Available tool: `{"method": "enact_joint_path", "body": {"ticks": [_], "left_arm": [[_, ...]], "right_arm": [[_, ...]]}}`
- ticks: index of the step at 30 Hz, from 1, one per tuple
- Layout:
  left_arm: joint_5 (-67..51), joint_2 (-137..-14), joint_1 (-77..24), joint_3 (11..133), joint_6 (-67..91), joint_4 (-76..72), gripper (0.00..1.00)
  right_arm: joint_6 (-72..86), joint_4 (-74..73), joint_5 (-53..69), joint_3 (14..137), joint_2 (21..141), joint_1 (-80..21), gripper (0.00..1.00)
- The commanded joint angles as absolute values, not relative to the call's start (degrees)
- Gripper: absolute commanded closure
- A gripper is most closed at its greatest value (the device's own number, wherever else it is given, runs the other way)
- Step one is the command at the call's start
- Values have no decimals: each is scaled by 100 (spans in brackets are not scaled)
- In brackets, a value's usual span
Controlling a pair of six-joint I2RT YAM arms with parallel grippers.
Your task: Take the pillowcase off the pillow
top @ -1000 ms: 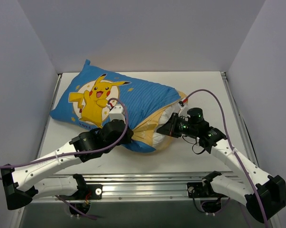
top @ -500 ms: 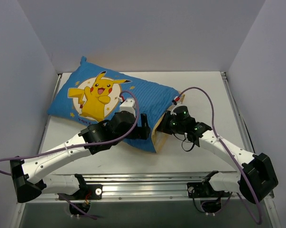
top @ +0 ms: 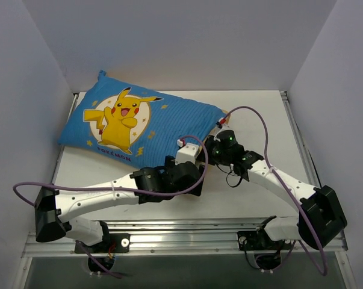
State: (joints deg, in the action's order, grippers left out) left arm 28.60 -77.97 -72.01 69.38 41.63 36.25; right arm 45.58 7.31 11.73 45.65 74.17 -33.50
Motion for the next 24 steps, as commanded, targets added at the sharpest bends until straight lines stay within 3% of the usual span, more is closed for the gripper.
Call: {"method": "enact_joint_path", "body": {"ticks": [1, 2, 5, 6, 8, 9, 10, 16, 19, 24], "left_arm": [[3646, -8076, -7269, 7312, 4218, 3743, 6], [3908, -8164, -7269, 7330, 4236, 3753, 8], [4218, -8437, -7260, 7348, 4376, 3893, 33], [4367, -8481, -7260, 7356, 4429, 3963, 54], [4447, -8420, -7260, 7322, 4552, 4139, 75], [4439, -8263, -7251, 7199, 4570, 4122, 93], [4412, -8166, -7251, 7120, 4562, 4026, 98], [4237, -7726, -7198, 7057, 4526, 4060, 98], [4166, -7769, -7198, 7189, 4456, 4139, 98], [4025, -7875, -7198, 7347, 4412, 4113, 98]], "right_arm": [[4649, 1468, 958, 4825, 7409, -3419, 100], [4676, 1485, 967, 4816, 7409, -3428, 100], [4693, 1494, 975, 4711, 7357, -3436, 100], [4702, 1503, 984, 4641, 7313, -3437, 100], [4694, 1546, 1019, 4536, 7190, -3437, 100], [4676, 1599, 1054, 4387, 7146, -3428, 100], [4676, 1634, 1089, 4299, 7059, -3402, 100], [4833, 2214, 1485, 3500, 6733, -3410, 97], [4983, 2574, 1599, 3200, 6566, -3428, 85], [5229, 3102, 1775, 2716, 6425, -3480, 52]]}}
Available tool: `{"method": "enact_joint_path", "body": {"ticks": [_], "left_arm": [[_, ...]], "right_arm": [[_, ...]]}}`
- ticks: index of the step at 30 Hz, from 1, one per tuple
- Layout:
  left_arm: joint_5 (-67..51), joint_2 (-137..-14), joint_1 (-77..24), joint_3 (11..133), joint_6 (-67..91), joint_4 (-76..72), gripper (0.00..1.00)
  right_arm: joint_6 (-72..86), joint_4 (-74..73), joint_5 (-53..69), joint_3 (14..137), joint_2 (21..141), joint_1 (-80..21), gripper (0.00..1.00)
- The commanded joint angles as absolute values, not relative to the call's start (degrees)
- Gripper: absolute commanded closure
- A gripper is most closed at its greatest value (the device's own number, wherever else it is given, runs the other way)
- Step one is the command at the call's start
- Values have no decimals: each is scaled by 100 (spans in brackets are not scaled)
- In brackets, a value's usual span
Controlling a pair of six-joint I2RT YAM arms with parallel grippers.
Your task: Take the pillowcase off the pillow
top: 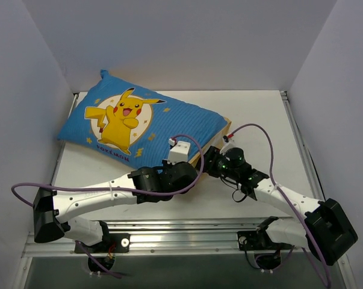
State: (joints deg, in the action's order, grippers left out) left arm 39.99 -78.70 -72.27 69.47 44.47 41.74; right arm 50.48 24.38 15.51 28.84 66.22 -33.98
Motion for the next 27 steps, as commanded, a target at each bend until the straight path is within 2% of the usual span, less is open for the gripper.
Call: {"method": "enact_joint_path", "body": {"ticks": [1, 5, 8, 13, 18, 21, 24, 27], "left_arm": [[4008, -7901, -7198, 7356, 4403, 4113, 98], [3955, -7980, -7198, 7426, 4395, 4087, 98], [3955, -8015, -7190, 7471, 4360, 4069, 98], [3973, -8025, -7189, 7515, 4342, 4061, 98], [3911, -8033, -7172, 7480, 4368, 4017, 98], [3902, -8033, -7163, 7479, 4377, 4025, 98], [3894, -7998, -7137, 7462, 4412, 4025, 98], [3885, -7954, -7093, 7427, 4438, 4095, 98]], "right_arm": [[5256, 3207, 1810, 2681, 6399, -3498, 48], [5300, 3313, 1828, 2532, 6337, -3621, 31], [5344, 3401, 1854, 2400, 6267, -3709, 24], [5414, 3577, 1960, 2180, 6179, -3849, 17], [5361, 3656, 1942, 2074, 6310, -3920, 17], [5370, 3980, 1995, 2065, 6538, -3955, 20], [5370, 4174, 2039, 2101, 6855, -4008, 29], [5431, 4447, 2118, 2092, 7101, -4025, 56]]}}
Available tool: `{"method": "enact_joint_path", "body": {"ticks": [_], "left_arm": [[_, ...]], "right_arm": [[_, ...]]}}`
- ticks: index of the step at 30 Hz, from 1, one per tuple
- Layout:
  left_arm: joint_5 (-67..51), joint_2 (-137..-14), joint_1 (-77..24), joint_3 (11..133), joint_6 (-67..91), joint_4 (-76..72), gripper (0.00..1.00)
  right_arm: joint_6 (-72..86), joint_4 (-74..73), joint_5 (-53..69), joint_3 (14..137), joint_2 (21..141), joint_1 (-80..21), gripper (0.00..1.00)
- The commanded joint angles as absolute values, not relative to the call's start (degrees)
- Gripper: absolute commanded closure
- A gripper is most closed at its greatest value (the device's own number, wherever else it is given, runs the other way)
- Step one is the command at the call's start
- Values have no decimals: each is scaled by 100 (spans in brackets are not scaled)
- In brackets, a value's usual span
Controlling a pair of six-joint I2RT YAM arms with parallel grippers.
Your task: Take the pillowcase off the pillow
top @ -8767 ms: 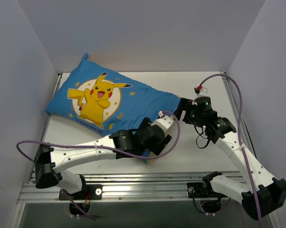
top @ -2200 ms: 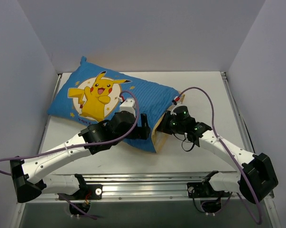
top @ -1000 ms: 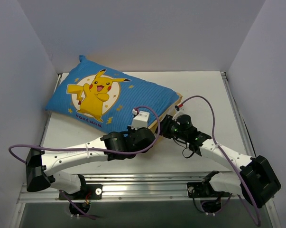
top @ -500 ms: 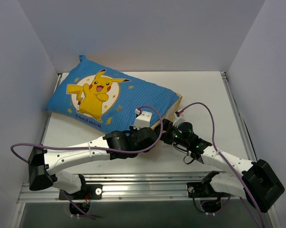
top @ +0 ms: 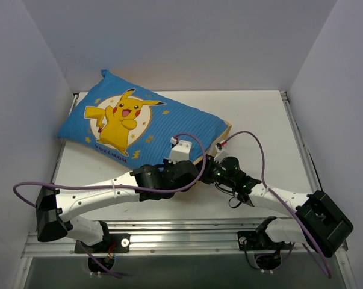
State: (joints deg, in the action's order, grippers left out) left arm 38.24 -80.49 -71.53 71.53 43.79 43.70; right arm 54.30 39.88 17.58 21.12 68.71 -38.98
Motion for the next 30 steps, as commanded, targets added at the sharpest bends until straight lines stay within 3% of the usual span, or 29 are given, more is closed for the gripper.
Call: {"method": "enact_joint_path", "body": {"ticks": [1, 4, 10, 15, 26, 30], "left_arm": [[3902, -7928, -7049, 7418, 4456, 4131, 98], [4007, -7744, -6970, 7278, 4517, 4297, 98], [3973, -7094, -6566, 6681, 4684, 4640, 98], [3771, -6566, -6521, 6259, 4623, 4764, 98], [4306, -6451, -6135, 4967, 5185, 4387, 98], [4754, -6574, -5810, 4598, 5379, 4000, 98]], "right_arm": [[5440, 4482, 2127, 2100, 7119, -4025, 73], [5379, 4150, 2110, 2206, 6962, -4017, 99], [4896, 2296, 1617, 2777, 5873, -3754, 100], [4694, 1172, 1924, 3286, 5195, -2822, 100], [4474, 195, 2575, 5184, 5317, -2628, 100], [3966, -875, 2689, 6333, 5300, -2531, 100]]}}
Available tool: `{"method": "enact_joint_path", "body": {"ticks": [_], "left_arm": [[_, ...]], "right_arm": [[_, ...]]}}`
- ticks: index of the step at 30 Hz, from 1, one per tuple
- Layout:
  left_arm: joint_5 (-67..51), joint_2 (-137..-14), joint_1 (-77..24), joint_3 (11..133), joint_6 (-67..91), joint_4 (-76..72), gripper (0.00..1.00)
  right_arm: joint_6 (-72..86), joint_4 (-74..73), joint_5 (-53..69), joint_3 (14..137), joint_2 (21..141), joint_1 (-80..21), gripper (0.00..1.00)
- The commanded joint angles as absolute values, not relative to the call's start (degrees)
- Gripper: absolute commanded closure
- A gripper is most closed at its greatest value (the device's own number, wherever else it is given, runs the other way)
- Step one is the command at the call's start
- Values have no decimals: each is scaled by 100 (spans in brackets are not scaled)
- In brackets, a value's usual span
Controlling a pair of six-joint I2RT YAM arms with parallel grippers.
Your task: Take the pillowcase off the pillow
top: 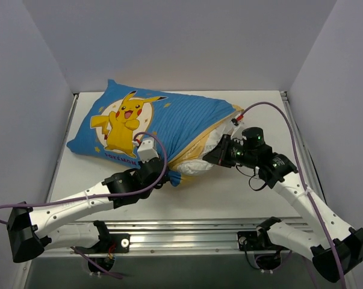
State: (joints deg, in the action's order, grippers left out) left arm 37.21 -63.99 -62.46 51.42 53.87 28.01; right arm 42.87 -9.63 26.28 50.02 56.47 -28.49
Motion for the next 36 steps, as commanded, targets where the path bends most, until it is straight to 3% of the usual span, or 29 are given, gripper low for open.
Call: {"method": "enact_joint_path", "body": {"ticks": [1, 6, 11, 13, 14, 15, 17, 18, 19, 21, 23, 24, 27, 31, 36], "left_arm": [[4798, -6592, -5731, 4544, 5422, 3947, 98], [4440, -6574, -4941, 4202, 5634, 3402, 98], [3291, -6486, -4869, 4078, 5221, 2604, 98], [2990, -6443, -4939, 4008, 5090, 2374, 98], [2788, -6442, -4948, 3982, 5071, 2225, 98], [2699, -6442, -4966, 3955, 5054, 2154, 98], [2567, -6504, -4966, 3894, 4940, 2005, 96], [2558, -6565, -4966, 3894, 4922, 2004, 95], [2540, -6592, -4966, 3902, 4887, 2030, 93], [2365, -6592, -4966, 3990, 4729, 2039, 87], [2233, -6539, -4983, 4121, 4413, 2144, 79], [2102, -6487, -4992, 4305, 4308, 2205, 61], [1856, -6110, -5062, 4683, 3789, 2408, 26], [1583, -5915, -5106, 5315, 3044, 2662, 12], [1380, -6501, -5343, 6344, 1972, 2611, 9]], "right_arm": [[3833, -1062, 2698, 6511, 5300, -2514, 100], [3253, -1915, 2803, 6716, 5238, -2505, 100], [3295, -1550, 2988, 4917, 5029, -2522, 100], [3584, -1206, 3014, 3979, 4931, -2522, 95], [3673, -856, 3041, 3712, 4852, -2522, 92], [3761, -748, 3032, 3509, 4817, -2514, 80], [3849, -712, 2892, 3253, 4712, -2514, 66], [3850, -782, 2822, 3269, 4676, -2514, 52], [3841, -878, 2595, 3322, 4632, -2514, 46], [3710, -1255, 2365, 3620, 4527, -2496, 33], [3578, -1763, 1963, 3901, 4500, -2496, 27], [3481, -1941, 1786, 4198, 4500, -2487, 24], [3463, -2364, 1100, 4552, 4491, -2452, 19], [3716, -1987, 1090, 4369, 4491, -2391, 20], [4192, -1187, 933, 3850, 4474, -2329, 20]]}}
